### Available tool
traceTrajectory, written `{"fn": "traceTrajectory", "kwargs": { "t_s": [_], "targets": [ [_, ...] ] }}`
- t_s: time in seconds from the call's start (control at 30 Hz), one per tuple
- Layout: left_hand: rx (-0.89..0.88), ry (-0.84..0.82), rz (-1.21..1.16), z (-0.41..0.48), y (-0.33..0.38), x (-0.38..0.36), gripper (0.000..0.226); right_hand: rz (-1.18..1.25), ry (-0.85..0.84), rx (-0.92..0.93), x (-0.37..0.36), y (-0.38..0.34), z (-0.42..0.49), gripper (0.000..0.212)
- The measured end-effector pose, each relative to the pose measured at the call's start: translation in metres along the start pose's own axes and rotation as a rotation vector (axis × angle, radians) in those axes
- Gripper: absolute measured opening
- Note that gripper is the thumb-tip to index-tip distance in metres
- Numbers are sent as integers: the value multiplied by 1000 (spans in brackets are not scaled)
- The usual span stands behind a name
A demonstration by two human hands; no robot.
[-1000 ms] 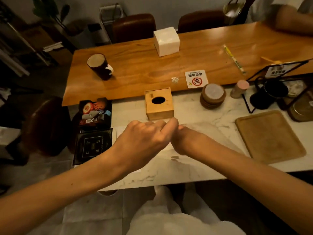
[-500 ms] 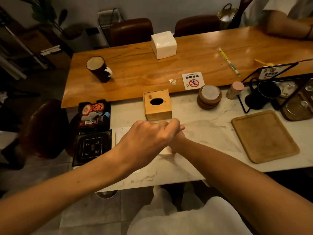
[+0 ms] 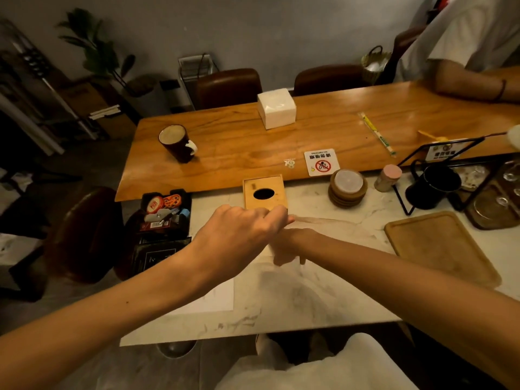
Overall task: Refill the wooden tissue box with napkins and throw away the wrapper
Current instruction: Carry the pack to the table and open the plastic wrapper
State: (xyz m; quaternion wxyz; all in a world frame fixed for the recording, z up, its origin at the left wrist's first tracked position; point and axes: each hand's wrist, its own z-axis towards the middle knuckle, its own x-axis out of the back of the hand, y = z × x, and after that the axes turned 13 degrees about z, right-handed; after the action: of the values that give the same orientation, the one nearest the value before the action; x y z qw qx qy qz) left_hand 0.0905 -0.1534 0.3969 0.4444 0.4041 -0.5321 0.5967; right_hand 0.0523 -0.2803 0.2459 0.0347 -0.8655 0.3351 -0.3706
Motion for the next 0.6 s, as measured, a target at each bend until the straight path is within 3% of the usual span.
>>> {"fn": "traceTrajectory", "kwargs": {
  "t_s": [0.17, 0.27, 0.33, 0.47, 0.6],
  "targets": [
    [64, 13, 58, 11, -15, -9, 31, -72, -31, 48, 34, -19, -54, 45],
    [31, 25, 8, 18, -38, -22, 29, 152, -70, 125, 69, -19, -95, 51],
    [47, 9, -59, 21, -60, -29, 25, 378, -111, 205, 91, -7, -123, 47],
    [104, -64, -164, 23, -104, -44, 39, 946, -157, 464, 115, 36, -161, 29],
    [151, -137, -161, 12, -153, -41, 22, 1485, 36, 579, 109, 74, -158, 33]
  ]
}}
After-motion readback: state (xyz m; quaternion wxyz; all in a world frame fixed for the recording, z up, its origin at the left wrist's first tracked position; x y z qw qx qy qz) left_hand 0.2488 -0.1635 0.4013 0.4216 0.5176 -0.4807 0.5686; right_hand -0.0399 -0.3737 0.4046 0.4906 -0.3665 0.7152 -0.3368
